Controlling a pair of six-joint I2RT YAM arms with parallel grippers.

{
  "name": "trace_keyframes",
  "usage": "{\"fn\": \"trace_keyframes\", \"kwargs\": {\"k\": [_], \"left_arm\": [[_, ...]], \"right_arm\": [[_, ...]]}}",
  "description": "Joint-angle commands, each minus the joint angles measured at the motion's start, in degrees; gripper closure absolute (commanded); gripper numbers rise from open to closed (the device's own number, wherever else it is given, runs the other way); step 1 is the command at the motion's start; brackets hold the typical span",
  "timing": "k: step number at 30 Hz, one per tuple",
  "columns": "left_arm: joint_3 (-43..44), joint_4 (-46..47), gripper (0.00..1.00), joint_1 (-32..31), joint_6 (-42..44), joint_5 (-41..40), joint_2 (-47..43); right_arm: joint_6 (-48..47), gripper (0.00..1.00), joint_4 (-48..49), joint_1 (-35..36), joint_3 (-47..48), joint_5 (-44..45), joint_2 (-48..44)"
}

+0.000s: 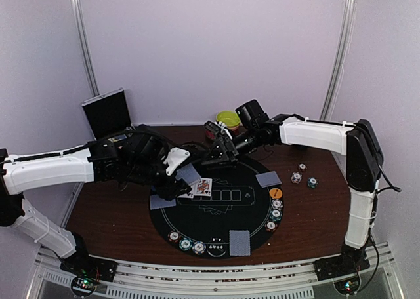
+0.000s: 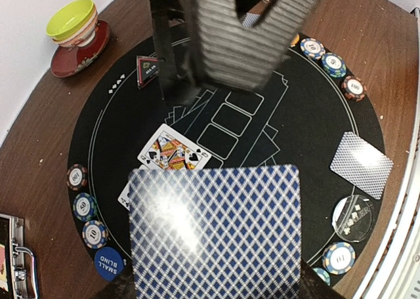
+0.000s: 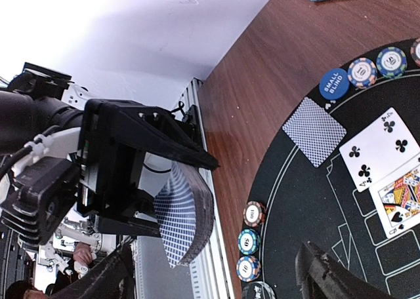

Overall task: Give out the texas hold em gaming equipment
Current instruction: Pick up the poker card from the face-down deck piles.

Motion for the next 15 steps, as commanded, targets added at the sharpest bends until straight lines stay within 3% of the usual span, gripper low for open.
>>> {"fn": "trace_keyframes", "kwargs": {"k": [1,15], "left_arm": [[1.74,3.58,0.37,-0.64,1.08,1.43,0.11],[1.33,4.00,0.37,-1.77,1.35,1.46,-0.34]], "right_arm": [[6.70,0.14,9.04,0.33,-1.67,-3.45,-0.94],[7.70,0.16,9.26,5.11,1.10,-3.60,1.64]]}}
